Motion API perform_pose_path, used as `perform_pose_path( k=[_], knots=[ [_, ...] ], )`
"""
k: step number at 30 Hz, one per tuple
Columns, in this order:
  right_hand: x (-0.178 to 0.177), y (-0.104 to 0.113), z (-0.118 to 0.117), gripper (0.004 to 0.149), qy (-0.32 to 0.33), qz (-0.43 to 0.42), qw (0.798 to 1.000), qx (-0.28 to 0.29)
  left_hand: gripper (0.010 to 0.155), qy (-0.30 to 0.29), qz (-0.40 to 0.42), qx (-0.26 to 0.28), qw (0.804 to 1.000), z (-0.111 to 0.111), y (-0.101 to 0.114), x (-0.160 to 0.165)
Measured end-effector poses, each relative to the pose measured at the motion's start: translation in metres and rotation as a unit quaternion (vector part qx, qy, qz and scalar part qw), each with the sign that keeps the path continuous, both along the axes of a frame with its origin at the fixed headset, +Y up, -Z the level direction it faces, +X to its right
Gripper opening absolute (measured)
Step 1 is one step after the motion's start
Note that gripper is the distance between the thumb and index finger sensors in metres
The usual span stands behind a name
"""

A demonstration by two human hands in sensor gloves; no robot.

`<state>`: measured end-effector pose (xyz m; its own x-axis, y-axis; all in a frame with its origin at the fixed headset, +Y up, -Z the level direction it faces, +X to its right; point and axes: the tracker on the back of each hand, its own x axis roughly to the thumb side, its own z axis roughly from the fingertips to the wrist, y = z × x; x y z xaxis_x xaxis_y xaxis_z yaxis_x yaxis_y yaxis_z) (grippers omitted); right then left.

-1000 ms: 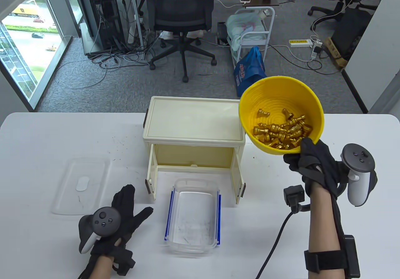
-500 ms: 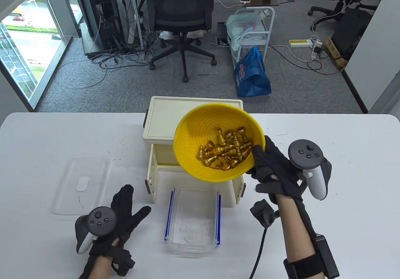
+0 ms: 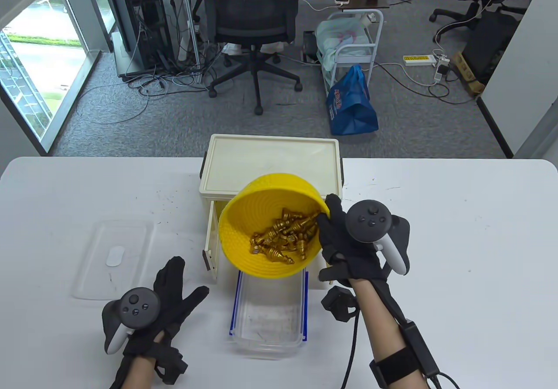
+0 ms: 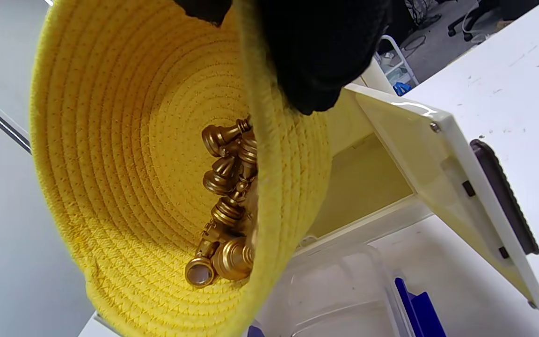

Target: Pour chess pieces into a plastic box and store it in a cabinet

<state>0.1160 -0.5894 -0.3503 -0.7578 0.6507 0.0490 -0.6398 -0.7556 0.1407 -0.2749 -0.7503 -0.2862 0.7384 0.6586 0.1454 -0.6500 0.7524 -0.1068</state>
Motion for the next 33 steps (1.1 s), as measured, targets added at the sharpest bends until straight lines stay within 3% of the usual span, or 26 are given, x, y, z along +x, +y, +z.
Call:
perform_pose_path(
  k=[5,13,20,29,33],
  knots=[
    [-0.010,-0.001,0.002,0.059,0.004,0.039,0.999,0.015,0.101,0.004,0.002,-0.001,1.000,0.000,0.001,-0.001],
    [-0.029,-0.002,0.017,0.059,-0.006,0.133,0.987,0.087,0.101,0.004,0.005,-0.001,1.000,0.000,0.001,-0.002],
    [-0.051,-0.005,0.031,0.058,-0.038,0.247,0.959,0.137,0.100,0.004,0.006,-0.002,1.000,0.000,0.001,-0.002],
    [-0.060,-0.010,0.041,0.058,-0.041,0.290,0.940,0.176,0.100,0.003,0.009,0.001,1.000,0.000,0.001,-0.002],
    [-0.068,-0.012,0.049,0.058,-0.046,0.337,0.916,0.213,0.100,0.003,0.011,-0.002,1.000,0.000,0.001,-0.002]
  ],
)
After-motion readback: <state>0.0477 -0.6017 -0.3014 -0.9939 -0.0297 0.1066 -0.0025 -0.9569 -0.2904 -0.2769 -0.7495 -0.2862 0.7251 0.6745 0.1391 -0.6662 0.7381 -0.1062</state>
